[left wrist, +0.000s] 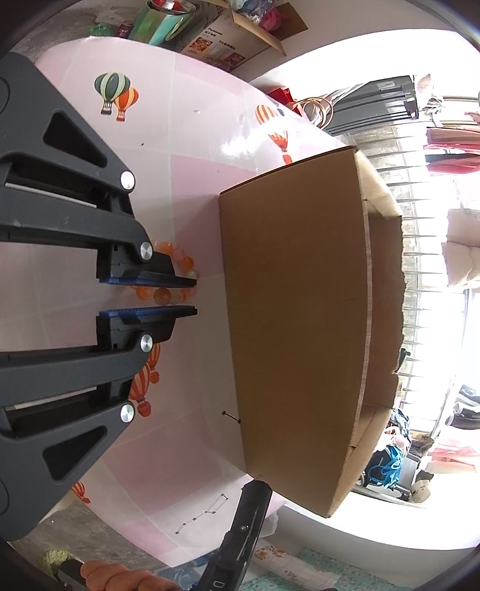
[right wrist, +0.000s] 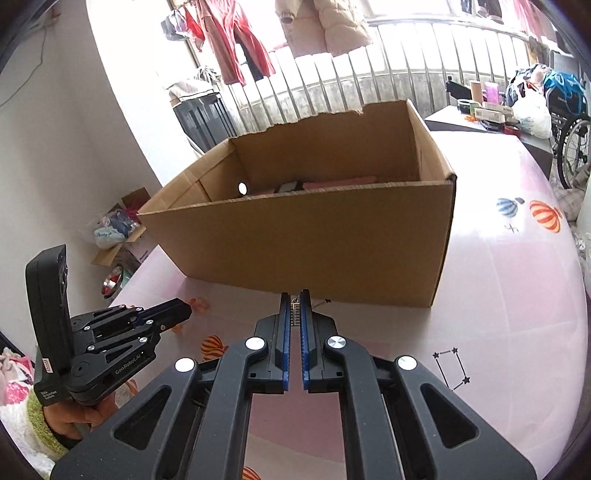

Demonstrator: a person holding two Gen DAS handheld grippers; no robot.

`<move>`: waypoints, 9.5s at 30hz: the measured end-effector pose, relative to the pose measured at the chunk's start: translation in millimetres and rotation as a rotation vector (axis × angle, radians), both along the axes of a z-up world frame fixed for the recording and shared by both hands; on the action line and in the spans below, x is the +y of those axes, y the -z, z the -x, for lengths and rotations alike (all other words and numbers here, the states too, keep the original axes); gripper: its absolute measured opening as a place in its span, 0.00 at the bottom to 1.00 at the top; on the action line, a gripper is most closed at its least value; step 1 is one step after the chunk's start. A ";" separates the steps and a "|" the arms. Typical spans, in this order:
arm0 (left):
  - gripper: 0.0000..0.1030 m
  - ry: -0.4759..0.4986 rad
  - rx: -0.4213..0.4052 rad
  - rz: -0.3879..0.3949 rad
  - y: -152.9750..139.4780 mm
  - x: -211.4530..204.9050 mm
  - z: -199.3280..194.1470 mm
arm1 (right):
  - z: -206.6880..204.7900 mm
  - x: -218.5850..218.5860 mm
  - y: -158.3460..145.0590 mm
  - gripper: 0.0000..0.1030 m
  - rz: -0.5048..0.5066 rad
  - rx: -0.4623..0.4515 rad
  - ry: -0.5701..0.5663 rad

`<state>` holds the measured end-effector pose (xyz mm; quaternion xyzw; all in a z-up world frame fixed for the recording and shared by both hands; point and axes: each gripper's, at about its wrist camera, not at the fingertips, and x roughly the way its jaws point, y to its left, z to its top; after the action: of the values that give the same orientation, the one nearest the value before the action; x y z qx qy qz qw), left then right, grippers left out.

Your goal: Organize jewelry

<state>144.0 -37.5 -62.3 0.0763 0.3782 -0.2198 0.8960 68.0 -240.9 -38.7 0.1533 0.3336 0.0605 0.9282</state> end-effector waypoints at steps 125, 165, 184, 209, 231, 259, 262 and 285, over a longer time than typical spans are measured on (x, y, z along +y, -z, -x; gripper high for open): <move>0.89 -0.086 0.131 0.265 -59.3 32.2 -111.1 | -65.7 -86.1 -30.7 0.67 -0.140 0.143 0.255; 0.92 -0.198 -0.291 0.015 -89.6 13.1 53.6 | 67.9 30.8 -75.1 0.93 0.389 -0.210 0.463; 0.92 -0.212 -0.233 0.022 -79.8 24.9 43.5 | 66.8 26.8 -59.5 0.93 0.342 -0.177 0.444; 0.92 -0.198 -0.191 0.007 -73.2 20.3 41.4 | 64.8 23.8 -58.5 0.93 0.324 -0.159 0.427; 0.92 -0.212 -0.187 0.004 -73.8 26.0 36.9 | 62.4 24.0 -57.7 0.93 0.328 -0.151 0.419; 0.92 -0.277 -0.193 -0.047 -80.5 53.4 35.4 | 62.9 14.4 -59.2 0.93 0.310 -0.135 0.422; 0.92 -0.292 -0.194 -0.048 -80.5 57.2 33.6 | 63.8 11.6 -58.8 0.93 0.307 -0.132 0.430; 0.92 -0.287 -0.145 -0.052 -81.6 51.9 32.3 | 58.7 7.6 -63.8 0.93 0.280 -0.067 0.401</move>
<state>111.6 14.4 19.2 0.0605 0.3250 -0.0736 0.9409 9.4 -233.3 25.1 0.0842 0.2704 -0.1669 0.9444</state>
